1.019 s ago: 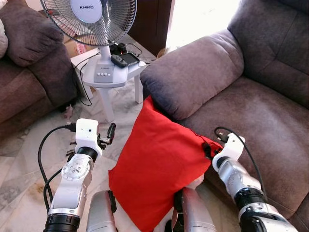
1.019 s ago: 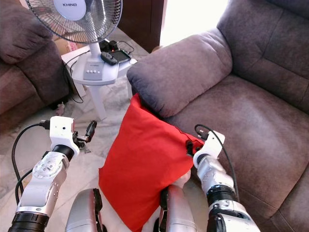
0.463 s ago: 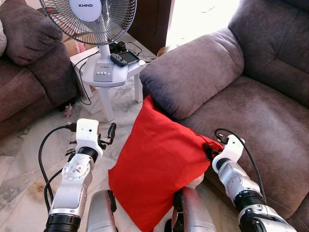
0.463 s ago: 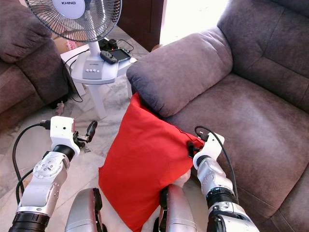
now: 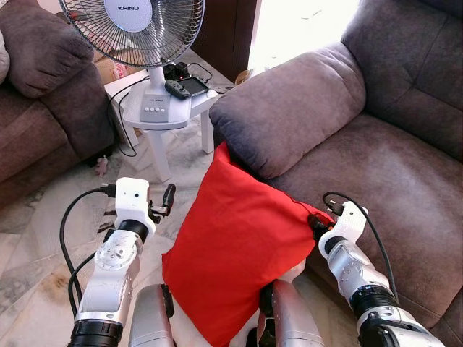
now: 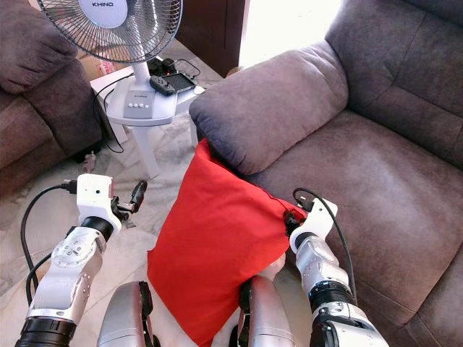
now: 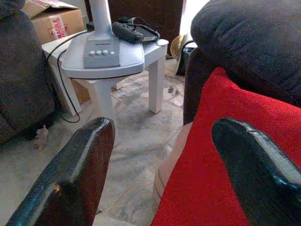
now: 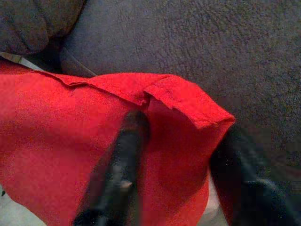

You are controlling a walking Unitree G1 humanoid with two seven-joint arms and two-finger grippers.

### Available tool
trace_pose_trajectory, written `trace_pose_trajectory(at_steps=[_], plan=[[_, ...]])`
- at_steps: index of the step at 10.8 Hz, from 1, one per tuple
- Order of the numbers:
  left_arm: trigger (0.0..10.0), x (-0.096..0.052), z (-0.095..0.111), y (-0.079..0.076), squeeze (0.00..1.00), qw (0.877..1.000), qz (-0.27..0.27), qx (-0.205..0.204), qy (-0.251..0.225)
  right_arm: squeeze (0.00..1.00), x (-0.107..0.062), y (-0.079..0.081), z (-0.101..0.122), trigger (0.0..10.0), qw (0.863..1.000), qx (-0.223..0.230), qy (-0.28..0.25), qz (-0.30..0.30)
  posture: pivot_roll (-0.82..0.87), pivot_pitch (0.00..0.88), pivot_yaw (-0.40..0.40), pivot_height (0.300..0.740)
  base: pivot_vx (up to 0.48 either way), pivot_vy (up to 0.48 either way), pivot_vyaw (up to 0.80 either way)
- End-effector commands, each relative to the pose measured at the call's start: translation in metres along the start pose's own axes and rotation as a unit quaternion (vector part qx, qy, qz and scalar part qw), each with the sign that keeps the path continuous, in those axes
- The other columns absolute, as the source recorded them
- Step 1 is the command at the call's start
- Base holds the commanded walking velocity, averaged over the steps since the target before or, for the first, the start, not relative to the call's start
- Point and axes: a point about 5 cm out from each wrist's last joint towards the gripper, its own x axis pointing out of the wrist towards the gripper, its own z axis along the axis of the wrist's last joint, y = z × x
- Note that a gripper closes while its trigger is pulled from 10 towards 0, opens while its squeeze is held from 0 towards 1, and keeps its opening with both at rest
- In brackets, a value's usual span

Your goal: Move the pillow to the sofa from floor

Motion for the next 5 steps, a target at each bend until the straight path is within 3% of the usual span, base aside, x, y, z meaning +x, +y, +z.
trace_pose_trajectory(at_steps=[1,5], plan=[[10.0,-0.0007,-0.0009,0.0024,0.00,1.000,0.000,0.003,0.000,0.00,-0.0006,-0.0029,-0.0041,0.0,1.000,0.001,0.003,-0.004,0.07,0.105,-0.087,0.578,0.000,0.000,0.00],[10.0,0.0020,0.0017,0.0079,0.00,1.000,0.003,0.009,-0.001,0.00,0.0000,0.0026,-0.0087,0.0,1.000,0.003,0.007,0.005,0.08,0.099,-0.069,0.578,0.000,0.000,0.00]])
